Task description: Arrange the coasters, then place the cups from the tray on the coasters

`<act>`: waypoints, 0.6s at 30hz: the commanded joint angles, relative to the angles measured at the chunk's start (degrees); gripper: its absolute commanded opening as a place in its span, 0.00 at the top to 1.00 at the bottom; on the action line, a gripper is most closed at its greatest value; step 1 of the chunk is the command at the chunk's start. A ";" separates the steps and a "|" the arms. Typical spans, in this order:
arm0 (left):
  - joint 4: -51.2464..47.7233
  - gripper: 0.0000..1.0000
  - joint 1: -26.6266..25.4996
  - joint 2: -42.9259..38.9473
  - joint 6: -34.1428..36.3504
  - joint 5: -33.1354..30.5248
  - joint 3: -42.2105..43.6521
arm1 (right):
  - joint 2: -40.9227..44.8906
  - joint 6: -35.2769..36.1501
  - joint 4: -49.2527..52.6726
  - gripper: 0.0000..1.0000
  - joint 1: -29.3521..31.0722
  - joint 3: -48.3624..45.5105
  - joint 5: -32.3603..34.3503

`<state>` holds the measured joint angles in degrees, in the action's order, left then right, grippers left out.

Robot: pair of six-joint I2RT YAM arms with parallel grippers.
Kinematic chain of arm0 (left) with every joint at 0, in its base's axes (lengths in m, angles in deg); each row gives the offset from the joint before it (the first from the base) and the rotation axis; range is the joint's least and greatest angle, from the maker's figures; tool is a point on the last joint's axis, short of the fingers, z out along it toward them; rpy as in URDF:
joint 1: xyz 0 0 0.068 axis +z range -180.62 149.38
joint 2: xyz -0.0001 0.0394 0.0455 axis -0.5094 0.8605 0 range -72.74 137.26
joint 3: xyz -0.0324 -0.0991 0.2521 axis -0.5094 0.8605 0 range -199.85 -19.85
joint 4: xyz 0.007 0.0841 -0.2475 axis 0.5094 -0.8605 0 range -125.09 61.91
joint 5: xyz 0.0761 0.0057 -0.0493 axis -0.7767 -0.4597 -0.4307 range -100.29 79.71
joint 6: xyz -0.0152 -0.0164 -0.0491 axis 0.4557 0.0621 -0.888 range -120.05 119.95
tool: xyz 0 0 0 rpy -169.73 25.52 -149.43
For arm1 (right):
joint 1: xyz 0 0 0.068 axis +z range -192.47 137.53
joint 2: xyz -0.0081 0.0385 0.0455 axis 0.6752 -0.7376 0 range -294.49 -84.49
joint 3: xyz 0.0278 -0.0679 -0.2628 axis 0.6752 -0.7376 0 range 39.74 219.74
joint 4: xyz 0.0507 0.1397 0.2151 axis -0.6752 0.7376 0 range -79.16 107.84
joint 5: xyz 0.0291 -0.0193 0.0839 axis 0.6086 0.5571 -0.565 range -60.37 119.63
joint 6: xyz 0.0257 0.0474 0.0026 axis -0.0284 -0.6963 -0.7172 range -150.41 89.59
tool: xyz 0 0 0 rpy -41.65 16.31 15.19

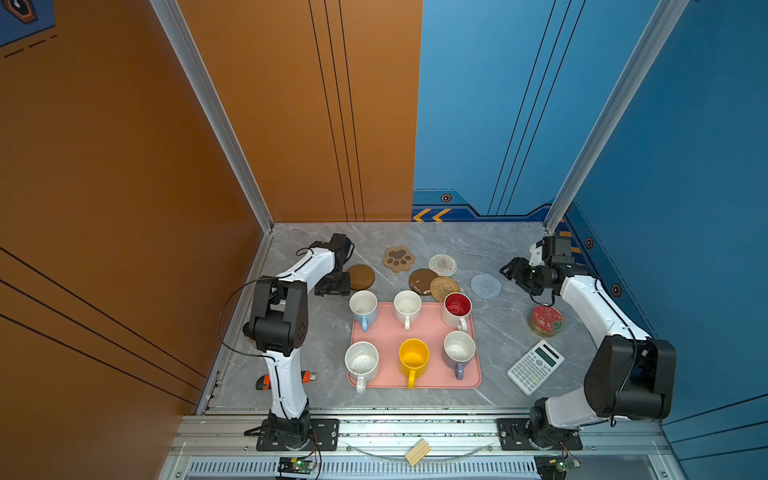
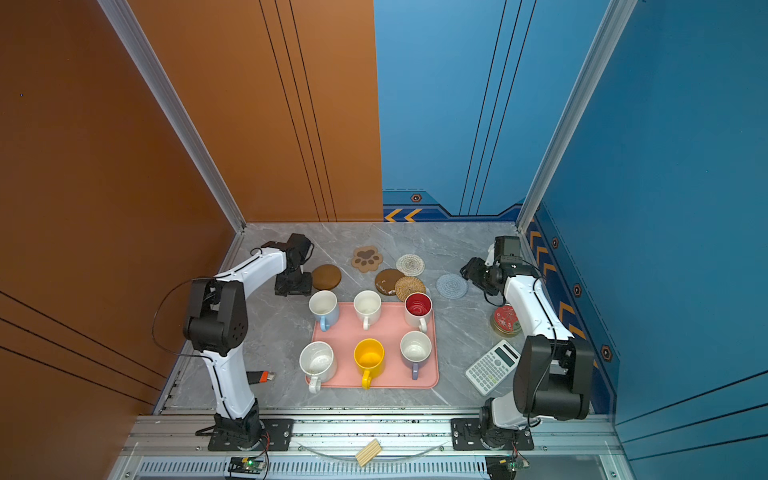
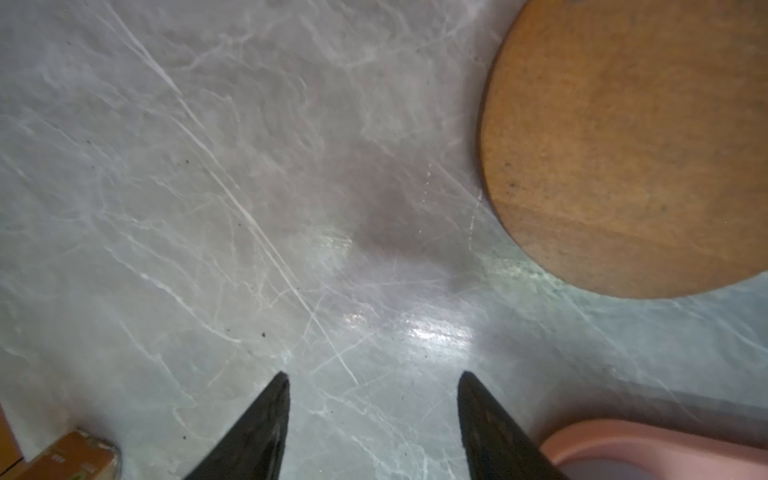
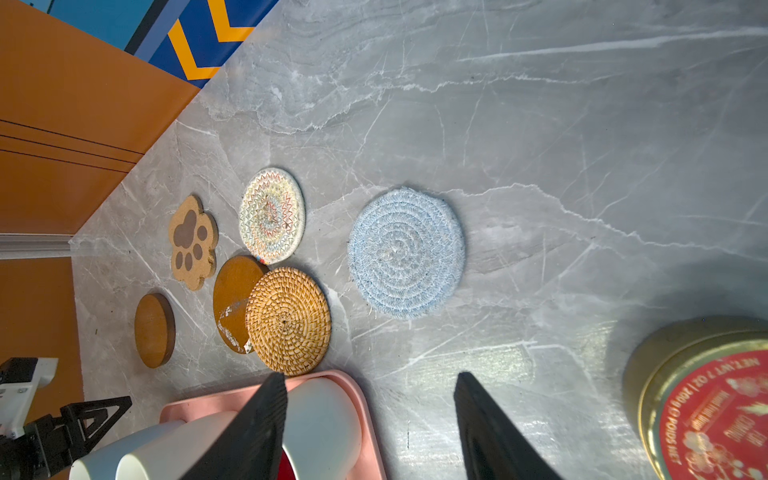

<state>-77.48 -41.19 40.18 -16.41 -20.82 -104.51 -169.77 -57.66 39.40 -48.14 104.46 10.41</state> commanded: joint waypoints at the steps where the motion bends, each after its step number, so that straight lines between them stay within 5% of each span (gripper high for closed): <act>1: 2.46 0.34 -0.03 -1.50 -1.30 3.92 1.94 | -0.55 -0.62 1.26 0.37 -0.08 -0.84 0.24; 18: 4.32 0.33 -1.55 6.36 -2.79 8.56 -2.69 | -0.42 -0.53 1.24 0.37 0.05 -1.13 0.32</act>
<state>-72.76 -42.15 45.17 -18.36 -14.22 -105.54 -169.79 -57.66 39.40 -48.14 104.46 10.43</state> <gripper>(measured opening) 0.671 0.631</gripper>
